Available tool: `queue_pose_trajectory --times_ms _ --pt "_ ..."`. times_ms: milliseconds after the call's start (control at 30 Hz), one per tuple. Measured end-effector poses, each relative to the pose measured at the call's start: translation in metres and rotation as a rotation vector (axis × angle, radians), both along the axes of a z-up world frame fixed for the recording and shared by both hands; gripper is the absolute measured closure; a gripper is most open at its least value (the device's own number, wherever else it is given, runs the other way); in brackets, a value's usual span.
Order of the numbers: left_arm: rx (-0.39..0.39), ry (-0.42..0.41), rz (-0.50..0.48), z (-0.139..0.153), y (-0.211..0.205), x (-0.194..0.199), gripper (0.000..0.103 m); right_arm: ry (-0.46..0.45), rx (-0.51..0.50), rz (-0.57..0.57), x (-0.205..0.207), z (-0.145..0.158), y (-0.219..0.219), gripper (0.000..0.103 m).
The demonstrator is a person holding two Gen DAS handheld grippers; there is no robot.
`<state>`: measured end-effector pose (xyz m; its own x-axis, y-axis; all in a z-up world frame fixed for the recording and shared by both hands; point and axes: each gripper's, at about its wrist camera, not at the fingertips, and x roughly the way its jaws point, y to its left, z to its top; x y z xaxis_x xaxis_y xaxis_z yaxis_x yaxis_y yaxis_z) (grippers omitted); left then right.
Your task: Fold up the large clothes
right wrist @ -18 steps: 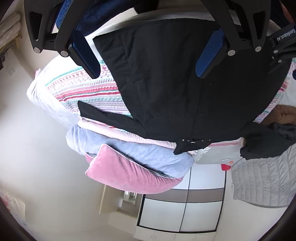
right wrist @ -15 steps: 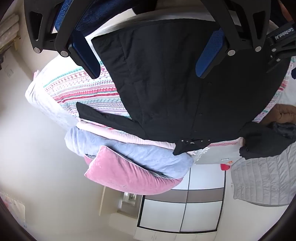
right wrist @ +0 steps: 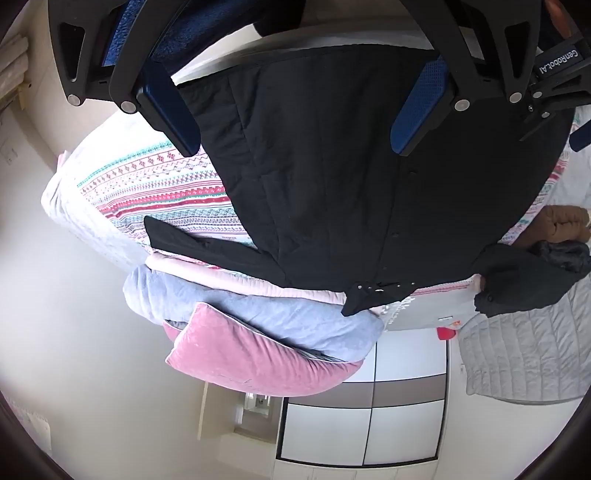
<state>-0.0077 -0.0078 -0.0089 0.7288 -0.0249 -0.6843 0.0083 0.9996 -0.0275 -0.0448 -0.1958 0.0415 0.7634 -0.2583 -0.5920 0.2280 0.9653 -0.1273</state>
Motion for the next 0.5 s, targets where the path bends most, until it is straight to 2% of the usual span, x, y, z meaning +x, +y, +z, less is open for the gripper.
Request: queue_pose_trajectory --times_ms 100,133,500 --pt "-0.012 0.009 0.002 -0.0027 0.0019 -0.0012 0.000 0.011 0.007 0.004 0.0000 0.0010 0.0001 0.000" --pt "0.005 0.040 0.007 -0.0034 0.0035 0.0016 0.000 0.011 0.007 0.007 -0.0002 0.0010 0.0006 0.000" --pt "-0.001 0.025 0.006 -0.0030 0.0040 -0.0007 0.000 -0.026 0.008 0.001 -0.0065 0.0008 0.0032 0.000"
